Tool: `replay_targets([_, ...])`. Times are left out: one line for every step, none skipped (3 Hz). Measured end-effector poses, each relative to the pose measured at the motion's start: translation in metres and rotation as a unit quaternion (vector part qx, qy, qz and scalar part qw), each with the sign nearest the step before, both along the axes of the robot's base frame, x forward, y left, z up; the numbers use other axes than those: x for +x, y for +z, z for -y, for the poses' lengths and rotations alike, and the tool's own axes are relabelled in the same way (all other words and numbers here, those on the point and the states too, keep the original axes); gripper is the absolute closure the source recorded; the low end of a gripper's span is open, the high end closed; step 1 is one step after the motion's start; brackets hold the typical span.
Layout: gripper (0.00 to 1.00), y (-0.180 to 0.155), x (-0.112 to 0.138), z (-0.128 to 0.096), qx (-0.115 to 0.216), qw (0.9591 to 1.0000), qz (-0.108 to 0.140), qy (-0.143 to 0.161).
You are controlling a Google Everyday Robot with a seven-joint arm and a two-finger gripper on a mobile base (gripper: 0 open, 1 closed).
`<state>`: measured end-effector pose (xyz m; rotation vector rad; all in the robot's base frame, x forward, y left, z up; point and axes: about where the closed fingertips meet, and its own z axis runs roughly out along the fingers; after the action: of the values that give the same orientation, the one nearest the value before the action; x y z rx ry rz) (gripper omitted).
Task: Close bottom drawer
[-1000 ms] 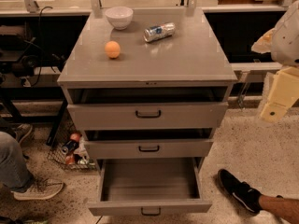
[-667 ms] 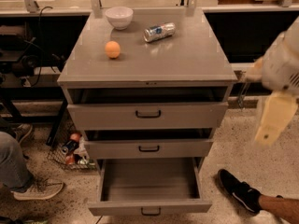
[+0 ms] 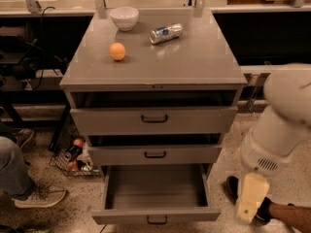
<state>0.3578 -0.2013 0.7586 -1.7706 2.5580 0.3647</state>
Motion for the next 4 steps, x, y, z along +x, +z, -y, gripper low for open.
replay_targets([0.00,-0.032,-0.029,0.002,-0.008,0.9990,-0.043,0.006])
replay_targets([0.00,-0.034,-0.029,0.000,0.005,0.9990,-0.045,0.004])
replay_targets([0.00,-0.079,-0.037,-0.013,0.054,0.9957,-0.075,-0.003])
replay_targets([0.00,-0.174,-0.031,-0.039,0.121,0.9876,-0.096,-0.028])
